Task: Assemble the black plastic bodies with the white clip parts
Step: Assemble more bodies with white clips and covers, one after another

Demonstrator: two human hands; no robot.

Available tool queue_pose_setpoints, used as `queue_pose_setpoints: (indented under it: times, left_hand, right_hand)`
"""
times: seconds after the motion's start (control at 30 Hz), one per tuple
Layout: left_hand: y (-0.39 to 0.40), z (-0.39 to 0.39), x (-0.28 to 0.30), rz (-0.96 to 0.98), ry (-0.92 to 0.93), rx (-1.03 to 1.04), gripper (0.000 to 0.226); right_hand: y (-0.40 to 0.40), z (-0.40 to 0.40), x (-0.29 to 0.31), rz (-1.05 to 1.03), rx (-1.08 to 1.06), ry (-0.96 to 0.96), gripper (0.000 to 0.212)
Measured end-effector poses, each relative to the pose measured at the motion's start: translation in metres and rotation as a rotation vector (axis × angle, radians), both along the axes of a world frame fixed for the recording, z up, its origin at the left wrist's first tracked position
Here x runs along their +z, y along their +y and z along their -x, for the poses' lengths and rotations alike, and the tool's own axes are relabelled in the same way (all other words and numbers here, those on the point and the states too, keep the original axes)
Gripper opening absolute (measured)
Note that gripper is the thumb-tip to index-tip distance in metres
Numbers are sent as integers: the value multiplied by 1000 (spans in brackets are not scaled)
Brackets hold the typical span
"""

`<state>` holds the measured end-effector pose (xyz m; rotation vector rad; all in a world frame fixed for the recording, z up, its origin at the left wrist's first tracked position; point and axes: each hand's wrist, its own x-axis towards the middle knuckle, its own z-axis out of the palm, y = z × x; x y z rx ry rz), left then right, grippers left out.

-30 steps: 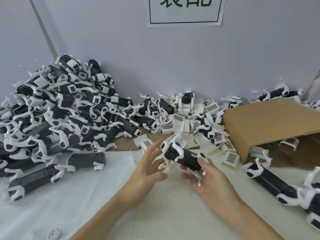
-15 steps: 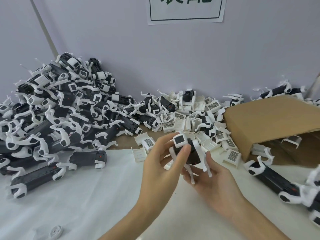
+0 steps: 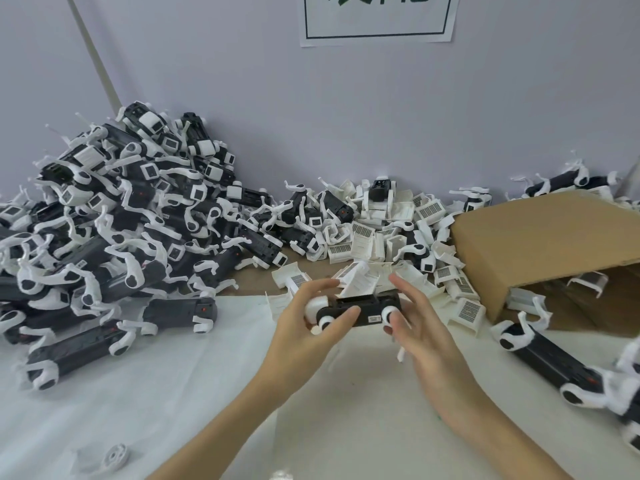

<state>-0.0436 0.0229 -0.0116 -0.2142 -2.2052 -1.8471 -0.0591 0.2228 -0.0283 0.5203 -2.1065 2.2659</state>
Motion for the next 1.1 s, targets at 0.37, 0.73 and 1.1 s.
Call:
queue_pose_setpoints:
  times: [0.37, 0.73, 1.1]
  left_hand:
    - [-50, 18, -8, 692, 465, -91, 80]
    - [-26, 12, -19, -10, 7, 33, 38]
    - [-34, 16, -25, -115, -69, 52, 16]
  right_hand:
    - [11, 1, 0, -663, -46, 404, 90]
    - [3, -1, -6, -340, -18, 196, 47]
    - [-4, 62, 10, -872, -159, 526, 81]
